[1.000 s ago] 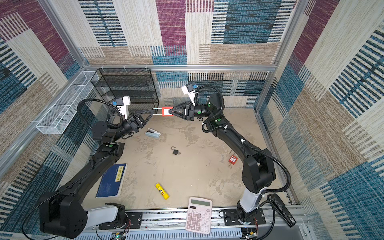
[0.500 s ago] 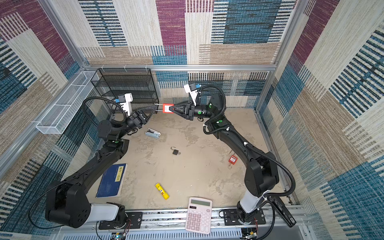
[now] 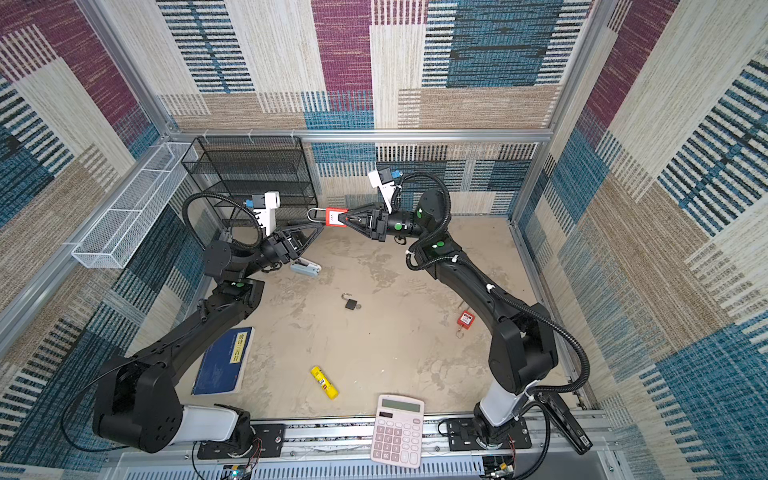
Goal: Lock with the key
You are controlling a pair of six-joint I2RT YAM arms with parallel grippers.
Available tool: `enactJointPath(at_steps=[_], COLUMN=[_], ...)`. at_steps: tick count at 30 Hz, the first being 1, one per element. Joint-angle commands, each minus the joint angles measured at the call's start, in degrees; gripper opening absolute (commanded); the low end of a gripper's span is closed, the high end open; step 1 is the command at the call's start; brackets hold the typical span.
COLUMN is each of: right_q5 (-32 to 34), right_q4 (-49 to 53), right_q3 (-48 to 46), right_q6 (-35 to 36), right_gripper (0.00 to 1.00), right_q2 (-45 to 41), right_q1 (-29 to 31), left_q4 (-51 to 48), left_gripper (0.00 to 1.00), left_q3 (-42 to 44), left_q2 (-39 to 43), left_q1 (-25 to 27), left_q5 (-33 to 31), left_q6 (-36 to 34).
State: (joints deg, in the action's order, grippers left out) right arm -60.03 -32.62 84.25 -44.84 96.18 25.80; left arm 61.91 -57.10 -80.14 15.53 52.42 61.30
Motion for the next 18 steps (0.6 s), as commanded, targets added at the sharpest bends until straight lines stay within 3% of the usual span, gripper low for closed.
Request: enactJointPath(at_steps=[1, 11, 14, 18], right_q5=[0.35, 0.0, 0.0, 0.0], right_q4=[-3.93, -4.72, -4.84, -5.13], right_q3=[0.57, 0.33, -0.18, -0.67], right_q6=[-1.66, -2.29, -2.31, -2.11], right_gripper=[0.02, 0.02, 0.02, 0.03], right_q2=[0.32, 0.68, 0.54, 0.24], right_q1=[0.13, 1.35, 1.68, 1.71], left_q4=[2.72, 3.46, 3.66, 3.66], left_gripper=[0.53, 0.51, 0.43, 0.24], left_q3=[-0.53, -2.18, -2.21, -1.74], left_q2=[-0.71, -2.63, -2.9, -2.89], left_q1=[0.7, 1.79, 1.87, 1.87], left_q5=[0.0, -1.4, -1.79, -2.15], left_q6=[0.31, 0.14, 0.22, 0.1])
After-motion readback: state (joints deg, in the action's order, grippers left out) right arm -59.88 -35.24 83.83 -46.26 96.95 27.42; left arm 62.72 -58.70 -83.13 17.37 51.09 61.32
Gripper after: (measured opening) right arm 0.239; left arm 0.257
